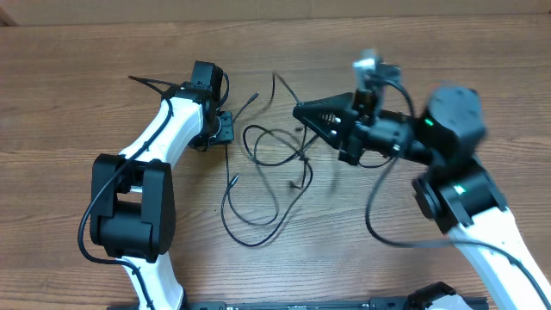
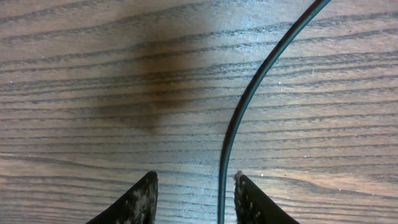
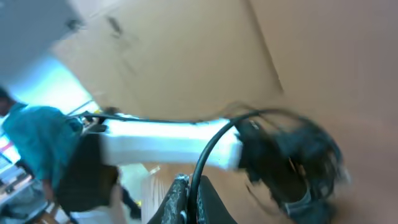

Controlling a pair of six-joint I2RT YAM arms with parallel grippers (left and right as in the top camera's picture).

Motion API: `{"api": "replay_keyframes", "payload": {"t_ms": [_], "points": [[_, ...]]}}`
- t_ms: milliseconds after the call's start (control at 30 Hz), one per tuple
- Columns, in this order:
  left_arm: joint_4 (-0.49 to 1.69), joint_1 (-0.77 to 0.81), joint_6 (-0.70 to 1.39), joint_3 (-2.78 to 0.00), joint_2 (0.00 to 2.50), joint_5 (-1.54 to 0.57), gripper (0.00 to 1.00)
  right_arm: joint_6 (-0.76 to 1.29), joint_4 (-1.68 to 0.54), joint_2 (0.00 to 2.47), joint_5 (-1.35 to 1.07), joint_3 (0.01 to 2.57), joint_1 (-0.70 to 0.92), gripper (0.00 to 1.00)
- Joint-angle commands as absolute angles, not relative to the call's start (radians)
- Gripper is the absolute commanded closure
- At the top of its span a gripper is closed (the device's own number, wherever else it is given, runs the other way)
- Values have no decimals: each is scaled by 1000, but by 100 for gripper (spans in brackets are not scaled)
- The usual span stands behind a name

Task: Untangle cables

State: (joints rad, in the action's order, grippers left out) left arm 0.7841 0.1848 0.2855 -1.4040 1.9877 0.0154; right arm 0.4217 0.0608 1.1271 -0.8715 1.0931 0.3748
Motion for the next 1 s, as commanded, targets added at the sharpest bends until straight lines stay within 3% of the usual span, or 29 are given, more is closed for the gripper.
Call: {"api": "replay_keyframes", "payload": {"t_ms": [0,200,367,467,667,800,867,967], "points": [[781,177,292,-1407,1988,7,59,380,135,1077,-889,1115,372,96],[782,177,292,-1407,1988,7,56,404,-10,1086,-575,1114,343,96],[781,177,293,-1407,1988,2,55,719,-1,1122,-456,1114,339,96],[781,177,293,-1407,1988,-1,55,619,-7,1161,-381,1114,339,96],[787,177,292,-1407,1988,-10,55,654,-194,1230,-336,1114,336,96],[788,177,285,-1407,1988,-56,49,654,-353,1253,-268,1114,309,96],[788,177,263,-1407,1988,-81,41,654,-490,1273,-209,1114,272,96],[786,177,182,-1407,1988,-164,37,647,-617,1302,-210,1114,236,79]]}}
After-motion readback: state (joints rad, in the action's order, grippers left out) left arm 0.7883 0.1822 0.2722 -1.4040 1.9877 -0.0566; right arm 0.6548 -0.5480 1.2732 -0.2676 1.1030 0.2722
